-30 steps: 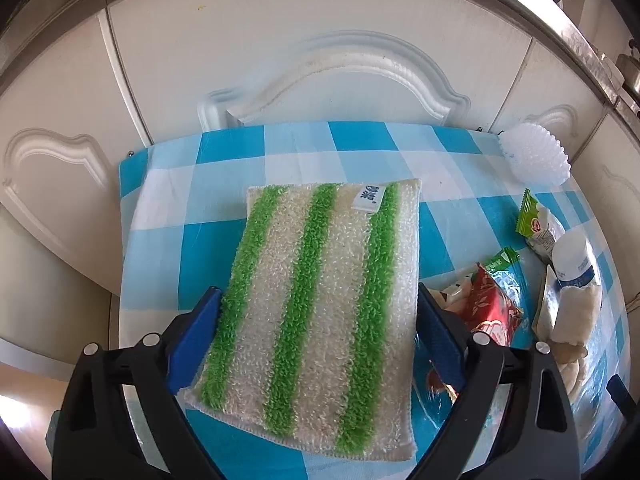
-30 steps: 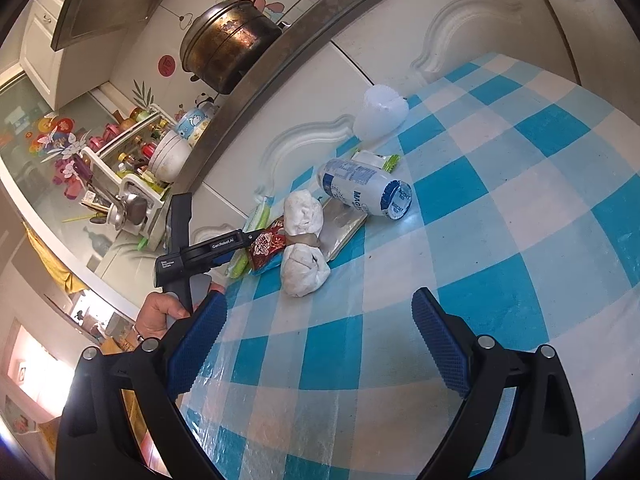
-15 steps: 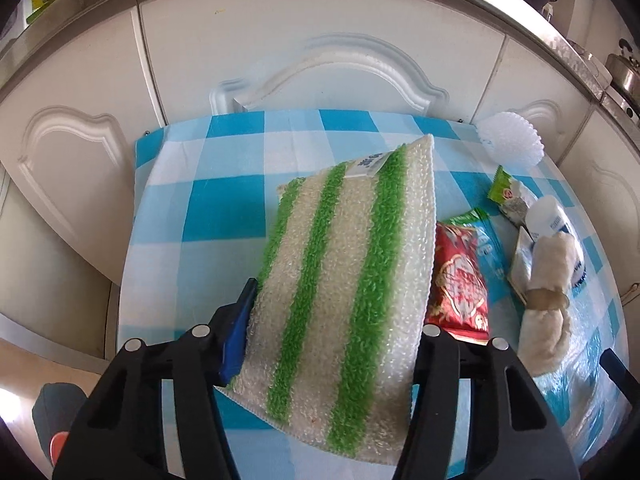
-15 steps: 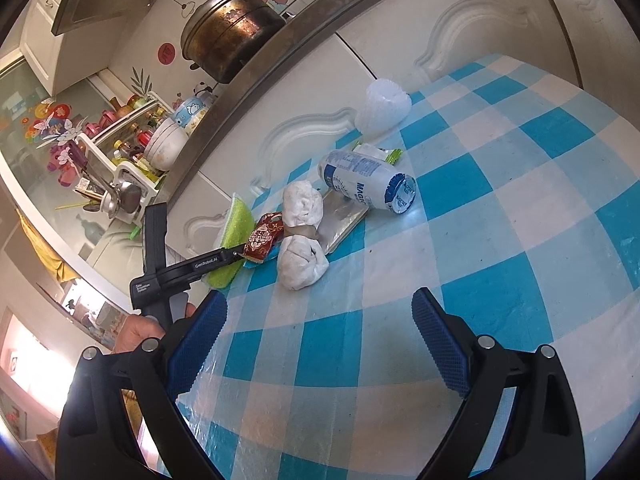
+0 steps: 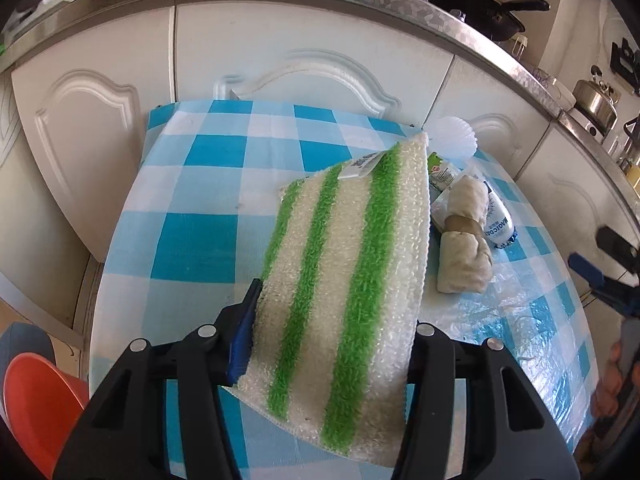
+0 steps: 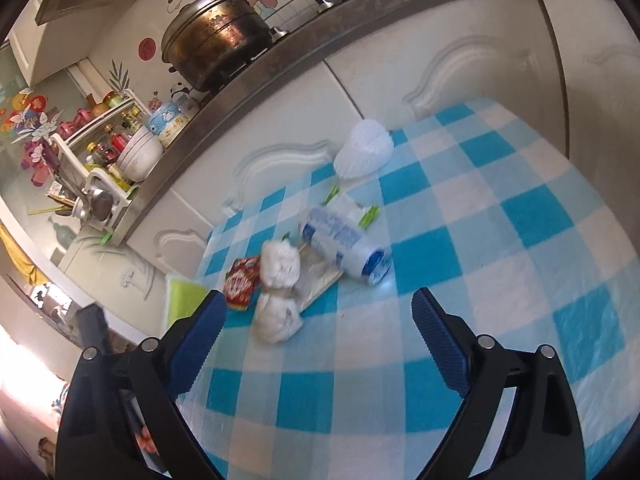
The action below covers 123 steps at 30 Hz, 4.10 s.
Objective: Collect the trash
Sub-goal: 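Grasp the white plastic scrubber with the right tool while the left tool holds the cloth, then carry the cloth and scrubber to the red bucket and open both tools, then move both tools back over the table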
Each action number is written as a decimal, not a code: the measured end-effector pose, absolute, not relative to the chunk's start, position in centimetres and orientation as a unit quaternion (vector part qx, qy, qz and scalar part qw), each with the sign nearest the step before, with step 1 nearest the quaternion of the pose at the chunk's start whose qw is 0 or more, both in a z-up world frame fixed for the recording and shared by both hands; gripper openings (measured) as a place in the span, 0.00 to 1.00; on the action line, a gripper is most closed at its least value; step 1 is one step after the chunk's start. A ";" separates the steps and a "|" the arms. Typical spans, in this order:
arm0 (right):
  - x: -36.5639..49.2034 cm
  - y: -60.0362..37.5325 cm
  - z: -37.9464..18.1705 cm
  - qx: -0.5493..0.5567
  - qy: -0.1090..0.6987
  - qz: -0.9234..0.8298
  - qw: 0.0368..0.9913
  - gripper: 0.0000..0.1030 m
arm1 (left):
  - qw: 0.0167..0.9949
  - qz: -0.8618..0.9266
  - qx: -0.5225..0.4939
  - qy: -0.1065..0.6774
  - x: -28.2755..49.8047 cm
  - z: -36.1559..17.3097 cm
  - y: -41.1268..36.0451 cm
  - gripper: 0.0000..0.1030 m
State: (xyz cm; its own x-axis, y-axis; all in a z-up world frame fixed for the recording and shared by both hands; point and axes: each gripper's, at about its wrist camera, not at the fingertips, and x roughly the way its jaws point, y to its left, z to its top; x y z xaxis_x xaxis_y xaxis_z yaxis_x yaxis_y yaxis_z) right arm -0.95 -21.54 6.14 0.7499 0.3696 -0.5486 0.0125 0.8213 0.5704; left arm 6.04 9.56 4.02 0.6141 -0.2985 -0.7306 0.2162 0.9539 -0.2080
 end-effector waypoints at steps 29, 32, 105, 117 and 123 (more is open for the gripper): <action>20.9 -25.2 0.0 0.381 0.404 0.066 0.829 0.36 | 0.907 -0.125 -0.081 0.395 3.2 3.2 13.0 0.52; 19.0 -25.7 1.5 0.377 0.387 0.067 0.839 0.35 | 0.908 -0.125 -0.088 0.391 2.8 3.4 13.2 0.52; -6.2 22.7 3.4 0.087 0.525 0.358 0.767 0.60 | 0.870 0.109 -0.252 0.410 -11.6 -4.9 41.5 0.82; -8.3 16.5 6.4 0.109 0.456 0.365 0.804 0.80 | 0.904 0.130 -0.171 0.371 -15.5 -2.2 40.3 0.85; -9.0 12.3 7.1 0.132 0.424 0.360 0.820 0.80 | 0.913 0.125 -0.186 0.340 -17.0 -1.2 39.8 0.85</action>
